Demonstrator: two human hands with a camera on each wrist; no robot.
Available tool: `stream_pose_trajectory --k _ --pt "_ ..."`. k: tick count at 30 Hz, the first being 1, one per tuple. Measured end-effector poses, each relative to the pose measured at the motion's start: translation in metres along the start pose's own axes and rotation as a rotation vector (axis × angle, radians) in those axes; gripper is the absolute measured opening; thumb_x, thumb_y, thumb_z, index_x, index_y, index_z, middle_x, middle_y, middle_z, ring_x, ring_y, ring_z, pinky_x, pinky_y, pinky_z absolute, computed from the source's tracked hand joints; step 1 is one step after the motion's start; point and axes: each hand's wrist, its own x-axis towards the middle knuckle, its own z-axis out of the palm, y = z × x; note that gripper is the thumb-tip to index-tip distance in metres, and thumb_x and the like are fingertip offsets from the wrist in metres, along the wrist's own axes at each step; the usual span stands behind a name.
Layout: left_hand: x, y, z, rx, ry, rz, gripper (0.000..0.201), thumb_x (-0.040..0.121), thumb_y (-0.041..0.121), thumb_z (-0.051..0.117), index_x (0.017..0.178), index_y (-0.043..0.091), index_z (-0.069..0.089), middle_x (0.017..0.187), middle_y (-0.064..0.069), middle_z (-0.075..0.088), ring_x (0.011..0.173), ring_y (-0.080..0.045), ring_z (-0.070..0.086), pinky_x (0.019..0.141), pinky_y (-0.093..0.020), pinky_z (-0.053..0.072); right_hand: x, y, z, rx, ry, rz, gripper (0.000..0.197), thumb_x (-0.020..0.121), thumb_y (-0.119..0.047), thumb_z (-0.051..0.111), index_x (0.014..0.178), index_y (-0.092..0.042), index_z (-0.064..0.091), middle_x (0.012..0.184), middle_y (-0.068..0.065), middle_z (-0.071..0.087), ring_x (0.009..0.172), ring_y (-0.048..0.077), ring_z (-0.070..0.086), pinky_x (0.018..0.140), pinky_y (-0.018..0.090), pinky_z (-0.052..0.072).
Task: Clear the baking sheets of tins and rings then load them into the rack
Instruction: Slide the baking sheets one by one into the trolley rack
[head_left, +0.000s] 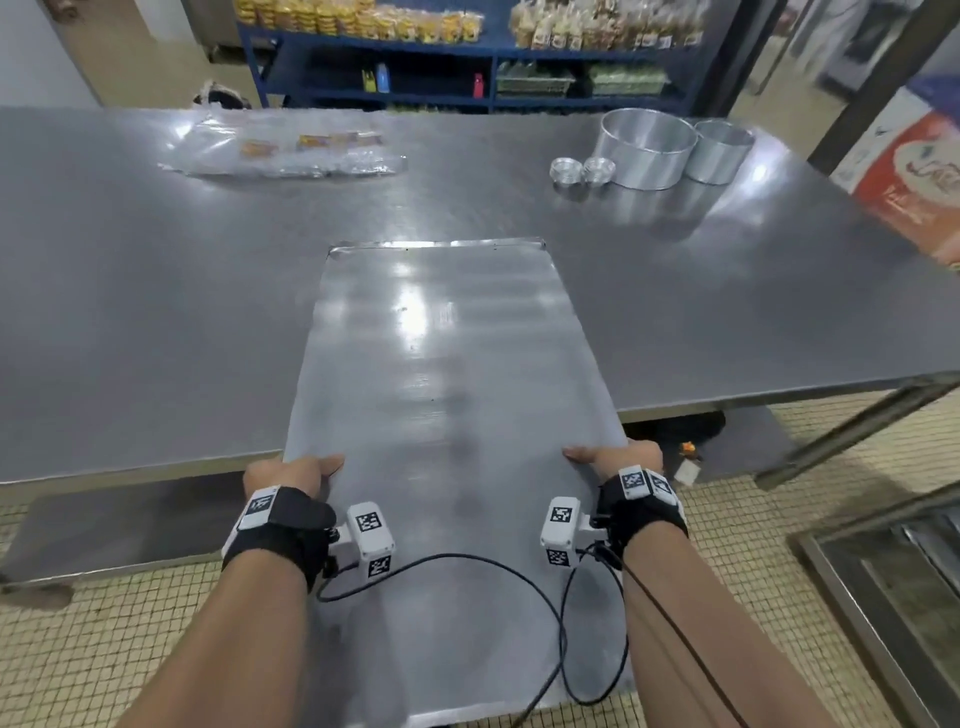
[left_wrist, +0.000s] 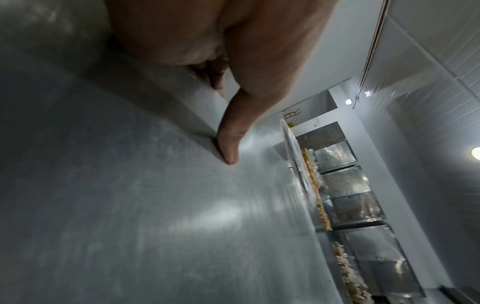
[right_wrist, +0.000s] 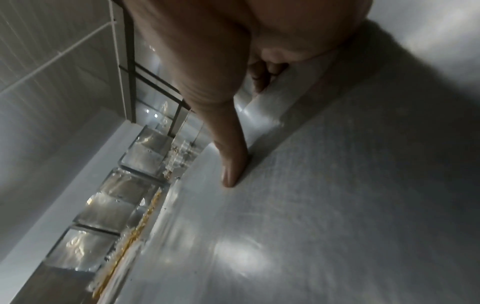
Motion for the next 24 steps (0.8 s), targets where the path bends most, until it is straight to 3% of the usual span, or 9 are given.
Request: stream_pose_trajectory --k 2,4,8,10,12,15,17,20,24 --pt "-0.006 0.005 0.005 0.016 -0.025 0.025 0.047 0.066 0.018 0.09 0.101 -0.001 0.067 0.099 -0.015 0.069 0.086 -0.03 0.067 0.074 -0.032 0.05 -0.003 0.009 -0.017 0.057 0.026 0.017 0.062 0.05 -0.022 0.099 0.094 0.003 0.063 0.088 0.013 0.067 0.089 0.031 0.065 0.085 0.041 0.056" --pt "-0.016 0.011 0.014 0.072 -0.089 0.06 0.056 0.066 0.023 0.09 0.109 -0.005 0.066 0.102 -0.019 0.07 0.09 -0.034 0.069 0.074 -0.034 0.051 -0.011 0.016 -0.034 0.133 0.058 0.016 0.048 0.056 -0.011 0.096 0.078 -0.002 0.055 0.078 0.009 0.061 0.08 0.027 0.061 0.077 0.036 0.053" --pt "-0.046 0.035 0.042 0.118 -0.174 0.089 0.052 0.068 0.019 0.09 0.105 -0.006 0.064 0.097 -0.009 0.064 0.08 -0.027 0.062 0.076 -0.029 0.049 -0.023 0.033 -0.073 0.271 0.139 -0.003 0.055 0.052 -0.005 0.096 0.095 0.0 0.063 0.081 0.01 0.068 0.066 0.02 0.064 0.055 0.026 0.051" --pt "-0.06 0.048 0.061 0.155 -0.215 0.121 0.056 0.062 0.019 0.092 0.104 -0.006 0.066 0.099 -0.01 0.069 0.083 -0.029 0.068 0.08 -0.036 0.056 -0.029 0.04 -0.099 0.307 0.189 0.005 0.041 0.058 -0.003 0.093 0.079 -0.004 0.058 0.072 0.006 0.062 0.06 0.017 0.058 0.049 0.022 0.043" --pt "-0.077 0.061 0.084 0.169 -0.273 0.174 0.055 0.061 0.017 0.091 0.107 -0.005 0.07 0.099 -0.015 0.072 0.085 -0.03 0.07 0.08 -0.038 0.058 -0.036 0.045 -0.126 0.363 0.268 0.016 0.042 0.06 -0.006 0.094 0.068 -0.008 0.053 0.07 0.006 0.061 0.059 0.018 0.058 0.054 0.026 0.045" --pt "-0.11 0.075 0.117 0.204 -0.349 0.24 0.072 0.065 0.015 0.091 0.128 -0.003 0.062 0.12 -0.017 0.068 0.101 -0.031 0.068 0.083 -0.032 0.052 -0.043 0.059 -0.167 0.399 0.37 0.04 0.044 0.06 -0.01 0.094 0.063 -0.009 0.051 0.067 0.004 0.058 0.056 0.017 0.055 0.059 0.029 0.046" --pt "-0.135 0.084 0.141 0.215 -0.419 0.255 0.081 0.06 0.015 0.093 0.131 -0.003 0.058 0.123 -0.017 0.067 0.103 -0.034 0.068 0.09 -0.04 0.054 -0.048 0.069 -0.194 0.398 0.434 0.076 0.043 0.056 -0.016 0.096 0.069 -0.004 0.056 0.079 0.011 0.067 0.067 0.024 0.064 0.063 0.03 0.05" --pt "-0.17 0.092 0.182 0.298 -0.508 0.315 0.086 0.054 0.019 0.095 0.127 -0.007 0.058 0.122 -0.02 0.067 0.102 -0.036 0.069 0.091 -0.051 0.055 -0.057 0.084 -0.234 0.424 0.555 0.123 0.053 0.051 -0.022 0.098 0.084 -0.001 0.064 0.088 0.013 0.067 0.08 0.029 0.067 0.073 0.037 0.056" --pt "-0.233 0.104 0.228 0.412 -0.61 0.406 0.066 0.055 0.018 0.094 0.109 -0.008 0.067 0.11 -0.022 0.071 0.093 -0.034 0.071 0.087 -0.048 0.057 -0.071 0.105 -0.289 0.487 0.701 0.171 0.045 0.051 -0.021 0.098 0.068 -0.006 0.059 0.083 0.012 0.069 0.072 0.027 0.067 0.069 0.037 0.059"
